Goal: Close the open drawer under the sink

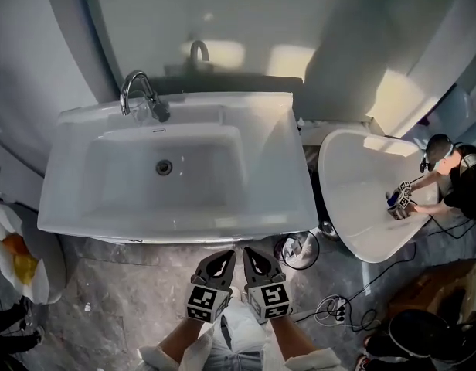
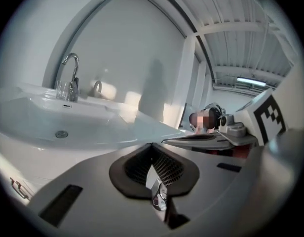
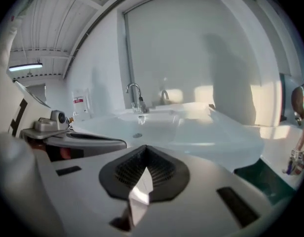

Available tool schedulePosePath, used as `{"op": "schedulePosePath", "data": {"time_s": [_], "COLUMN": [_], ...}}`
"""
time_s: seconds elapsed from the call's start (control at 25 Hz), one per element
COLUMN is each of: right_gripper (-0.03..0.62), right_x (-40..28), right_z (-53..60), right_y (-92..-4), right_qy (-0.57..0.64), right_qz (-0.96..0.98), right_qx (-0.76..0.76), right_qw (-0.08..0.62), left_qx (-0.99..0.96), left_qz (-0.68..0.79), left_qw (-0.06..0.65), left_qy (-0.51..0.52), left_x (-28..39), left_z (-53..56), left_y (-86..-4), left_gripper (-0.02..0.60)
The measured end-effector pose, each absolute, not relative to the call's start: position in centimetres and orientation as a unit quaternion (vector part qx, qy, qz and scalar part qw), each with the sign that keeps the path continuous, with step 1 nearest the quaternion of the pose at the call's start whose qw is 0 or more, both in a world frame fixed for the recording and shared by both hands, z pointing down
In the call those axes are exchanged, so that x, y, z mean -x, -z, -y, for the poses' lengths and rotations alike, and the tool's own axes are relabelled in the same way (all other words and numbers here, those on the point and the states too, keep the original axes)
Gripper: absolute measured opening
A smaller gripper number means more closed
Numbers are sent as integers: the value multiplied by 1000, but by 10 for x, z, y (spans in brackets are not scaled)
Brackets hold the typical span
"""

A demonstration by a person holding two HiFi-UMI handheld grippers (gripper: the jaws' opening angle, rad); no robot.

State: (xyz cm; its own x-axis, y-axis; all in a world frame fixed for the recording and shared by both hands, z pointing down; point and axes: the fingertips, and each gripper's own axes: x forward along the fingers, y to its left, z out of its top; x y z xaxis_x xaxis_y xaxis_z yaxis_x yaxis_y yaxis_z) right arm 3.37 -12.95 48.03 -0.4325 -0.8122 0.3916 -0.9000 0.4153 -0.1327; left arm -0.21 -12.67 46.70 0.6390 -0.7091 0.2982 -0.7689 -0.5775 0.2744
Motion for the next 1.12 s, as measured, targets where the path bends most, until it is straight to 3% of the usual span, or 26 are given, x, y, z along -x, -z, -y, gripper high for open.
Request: {"op": "schedulePosePath", "data": {"time_s": [0.4,0.84,1.12], "right_gripper": [9,9,9], "right_x": [-25,-6,-9], "right_z": [157,155,144], "right_y": [-351,-242,-211], "right_qy": [-117,-85,-81], "right_qz": [862,896,898], "right_qx": [-491,-436,-433], "right_qw": [44,27,7], "left_qx": [-890,-905,-919], "left_qz": [429,410,380], "left_qw": [151,108,105], "left_qy": [-11,39,26], "left_x": [11,19,18], "left_z": [146,156,135], "left_y": [-361,-235,-211], "left_gripper": [15,15,15]}}
